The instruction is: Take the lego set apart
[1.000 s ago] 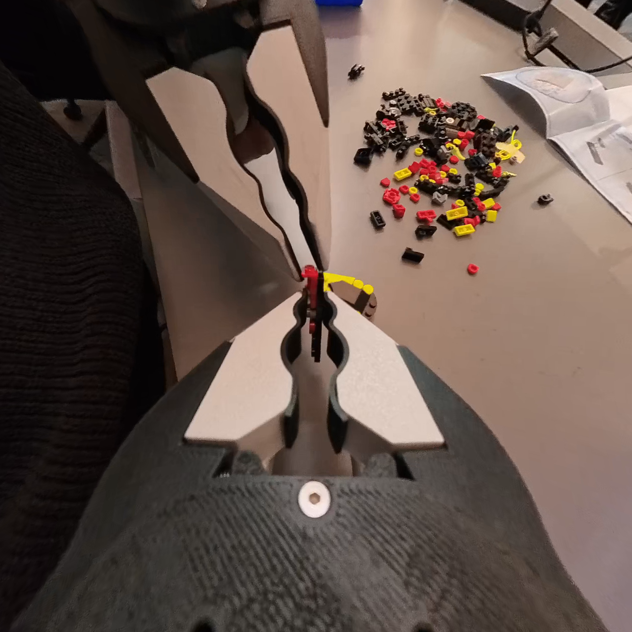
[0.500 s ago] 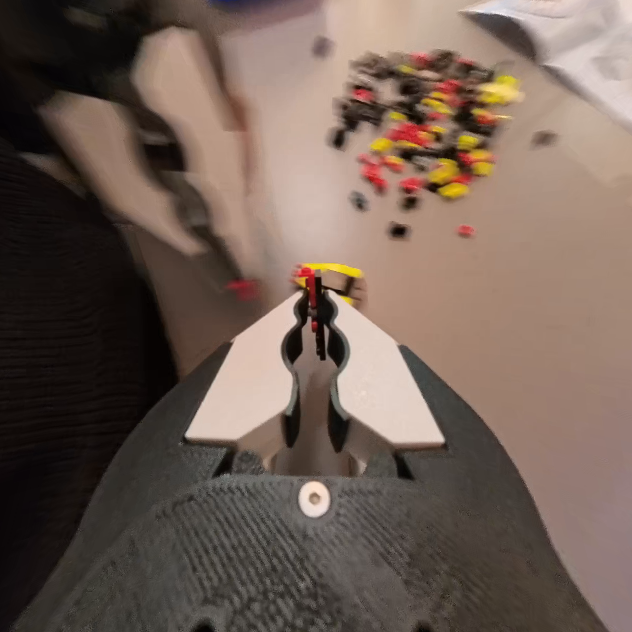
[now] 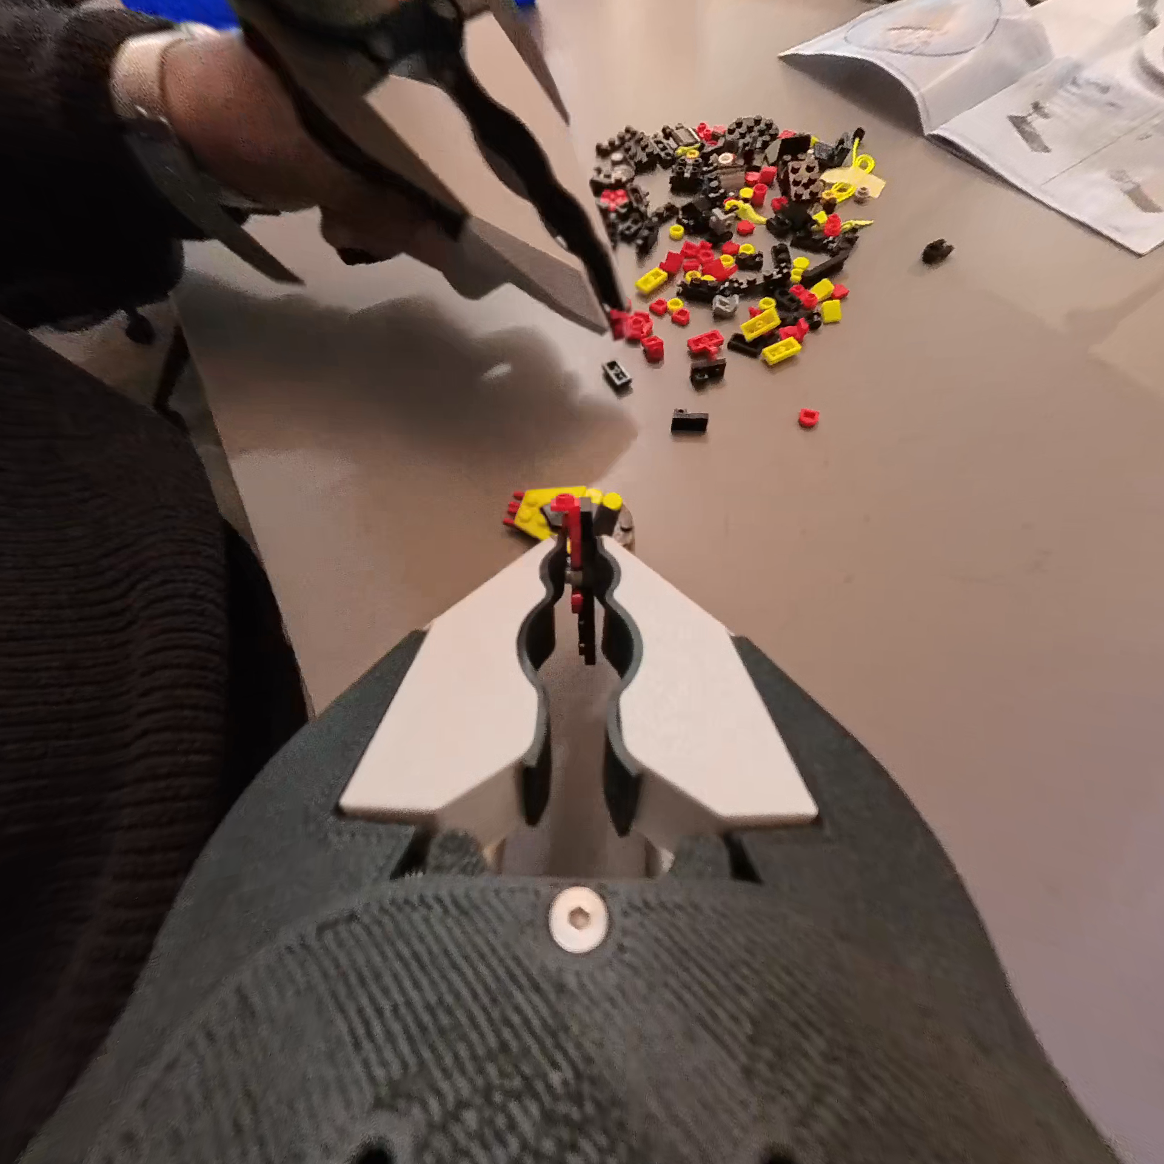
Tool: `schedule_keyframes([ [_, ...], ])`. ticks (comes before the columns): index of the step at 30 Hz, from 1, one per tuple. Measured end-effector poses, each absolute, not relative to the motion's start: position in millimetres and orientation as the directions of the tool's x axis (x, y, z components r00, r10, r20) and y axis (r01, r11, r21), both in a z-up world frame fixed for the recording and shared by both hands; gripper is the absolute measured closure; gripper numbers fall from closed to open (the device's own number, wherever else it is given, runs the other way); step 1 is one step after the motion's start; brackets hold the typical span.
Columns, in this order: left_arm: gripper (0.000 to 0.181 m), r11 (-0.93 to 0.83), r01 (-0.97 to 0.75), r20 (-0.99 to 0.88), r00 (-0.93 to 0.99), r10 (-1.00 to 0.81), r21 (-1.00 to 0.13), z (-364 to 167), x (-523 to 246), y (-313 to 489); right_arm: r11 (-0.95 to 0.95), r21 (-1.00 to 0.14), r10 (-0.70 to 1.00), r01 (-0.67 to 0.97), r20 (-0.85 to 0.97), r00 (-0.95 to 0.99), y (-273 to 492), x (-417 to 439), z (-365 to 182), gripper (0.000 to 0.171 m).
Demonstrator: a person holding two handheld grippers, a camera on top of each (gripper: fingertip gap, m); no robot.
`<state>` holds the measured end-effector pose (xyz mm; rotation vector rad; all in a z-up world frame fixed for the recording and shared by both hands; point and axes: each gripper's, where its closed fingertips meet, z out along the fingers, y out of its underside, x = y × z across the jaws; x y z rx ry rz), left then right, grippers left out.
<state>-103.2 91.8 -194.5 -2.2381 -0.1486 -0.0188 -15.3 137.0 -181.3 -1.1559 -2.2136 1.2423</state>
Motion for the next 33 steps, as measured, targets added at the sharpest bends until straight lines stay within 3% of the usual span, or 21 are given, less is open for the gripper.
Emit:
schedule_keyframes([
  [2, 0.176, -0.623, 0.204, 0.105, 0.976, 0.193, -0.755, -203, -121, 87, 0.25, -0.836, 0.787, 0.488, -0.117, -0.605, 135, -15, -179, 0.164],
  [5, 0.13, -0.621, 0.247, 0.106, 0.961, 0.254, -0.744, -207, -130, 86, 0.214, -0.832, 0.782, 0.512, -0.168, -0.6, 133, -14, -181, 0.165],
  [7, 0.125, -0.585, 0.187, 0.107, 0.98, 0.17, -0.789, -194, -113, 97, 0.195, -0.829, 0.777, 0.524, -0.195, -0.598, 132, -13, -182, 0.165],
  [12, 0.156, -0.429, -0.005, 0.088, 0.977, -0.196, -0.903, -154, -28, 115, 0.224, -0.814, 0.755, 0.536, -0.203, -0.624, 124, -8, -186, 0.164],
  [15, 0.159, -0.446, -0.09, 0.048, 0.956, -0.29, -0.891, -159, 1, 116, 0.32, -0.795, 0.739, 0.515, -0.131, -0.661, 116, -4, -193, 0.164],
  [22, 0.173, -0.503, -0.2, -0.032, 0.946, -0.323, -0.841, -179, 14, 116, 0.487, -0.745, 0.699, 0.456, 0.021, -0.714, 106, 3, -200, 0.164],
  [33, 0.174, -0.481, -0.245, -0.093, 0.943, -0.319, -0.842, -174, 12, 115, 0.427, -0.771, 0.699, 0.473, -0.051, -0.713, 104, 4, -194, 0.164],
])
